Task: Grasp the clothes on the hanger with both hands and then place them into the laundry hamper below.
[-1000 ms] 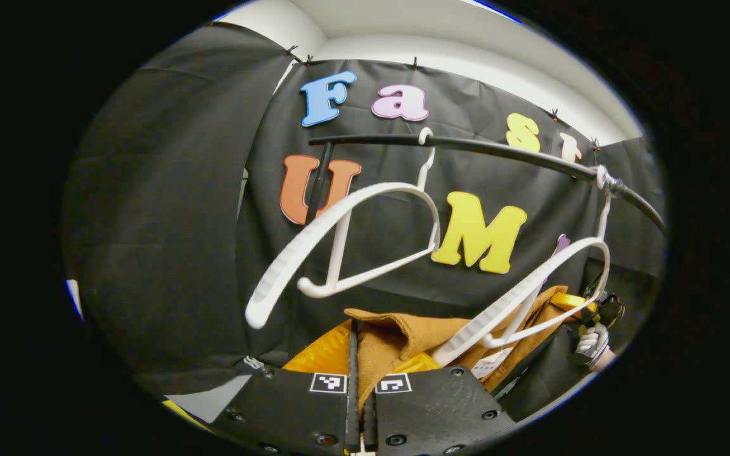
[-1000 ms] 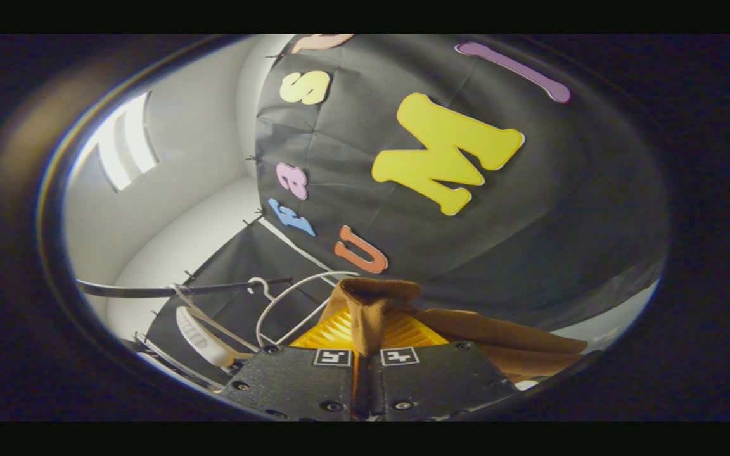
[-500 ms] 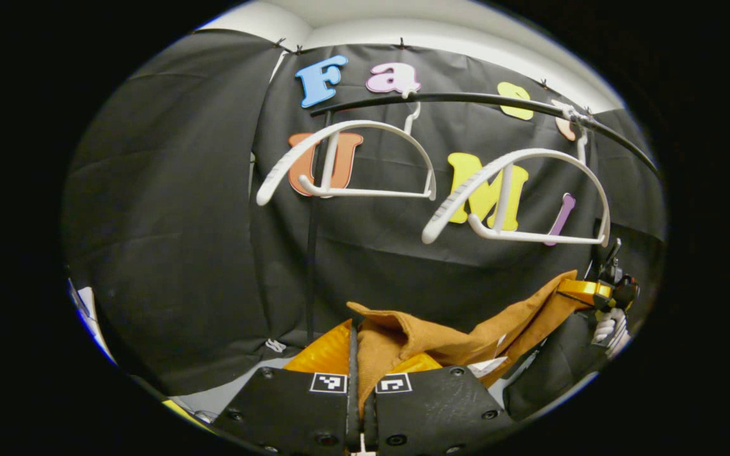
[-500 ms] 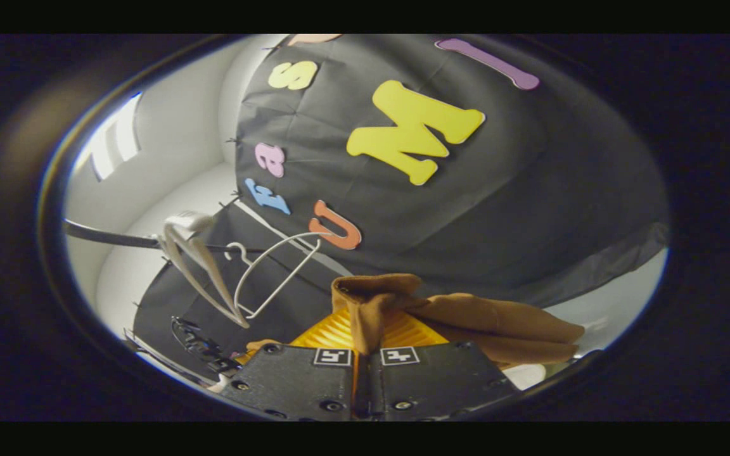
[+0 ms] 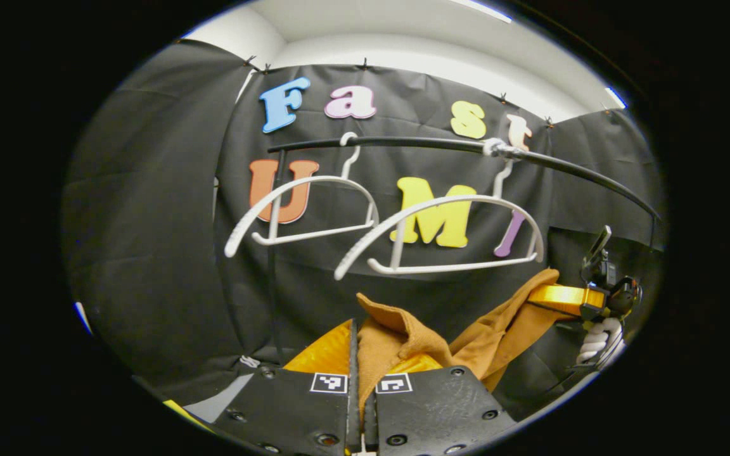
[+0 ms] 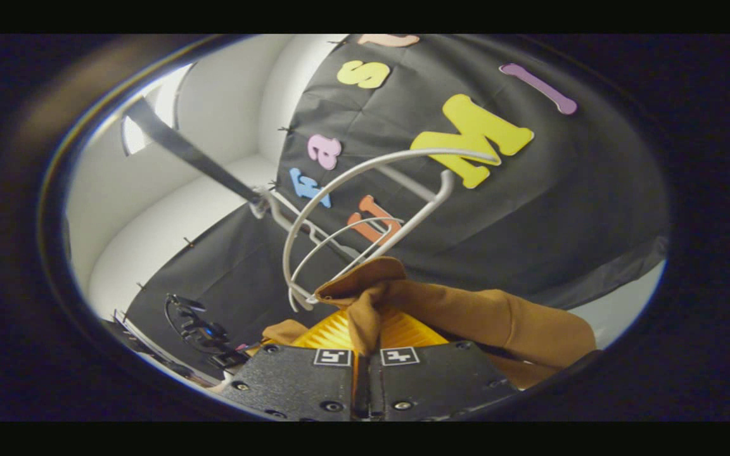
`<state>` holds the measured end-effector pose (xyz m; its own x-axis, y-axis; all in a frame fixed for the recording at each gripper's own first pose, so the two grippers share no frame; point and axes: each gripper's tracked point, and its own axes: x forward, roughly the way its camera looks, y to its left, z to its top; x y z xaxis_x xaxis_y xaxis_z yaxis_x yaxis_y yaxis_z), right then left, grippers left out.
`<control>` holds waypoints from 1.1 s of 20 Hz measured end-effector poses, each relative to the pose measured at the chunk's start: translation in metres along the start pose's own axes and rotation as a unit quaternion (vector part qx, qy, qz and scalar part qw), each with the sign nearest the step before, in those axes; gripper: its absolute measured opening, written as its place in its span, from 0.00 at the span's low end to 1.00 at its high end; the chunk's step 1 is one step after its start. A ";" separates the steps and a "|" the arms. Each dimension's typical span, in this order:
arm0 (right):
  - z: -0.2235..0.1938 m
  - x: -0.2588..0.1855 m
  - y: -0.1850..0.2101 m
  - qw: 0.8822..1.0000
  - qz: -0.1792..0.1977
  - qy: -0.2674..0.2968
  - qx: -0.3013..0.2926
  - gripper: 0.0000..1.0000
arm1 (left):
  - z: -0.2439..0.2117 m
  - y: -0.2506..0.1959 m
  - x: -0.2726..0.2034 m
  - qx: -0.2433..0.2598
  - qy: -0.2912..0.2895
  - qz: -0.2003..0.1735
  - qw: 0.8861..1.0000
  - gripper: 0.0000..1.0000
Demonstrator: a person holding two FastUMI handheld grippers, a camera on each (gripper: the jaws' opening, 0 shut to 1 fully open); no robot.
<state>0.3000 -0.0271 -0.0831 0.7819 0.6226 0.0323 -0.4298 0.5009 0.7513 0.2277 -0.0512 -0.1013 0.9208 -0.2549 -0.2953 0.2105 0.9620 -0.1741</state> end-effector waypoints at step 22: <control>-0.289 -0.049 -0.186 0.932 -0.302 0.193 0.048 0.04 | -0.328 -0.075 -0.009 -0.009 0.303 -0.068 0.951 0.08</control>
<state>0.2107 0.0230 -0.4150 0.6388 0.4232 -0.6425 0.0937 0.7861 0.6109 0.0959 -0.1528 -0.3939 0.5265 -0.3923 -0.7543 0.3040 0.9154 -0.2639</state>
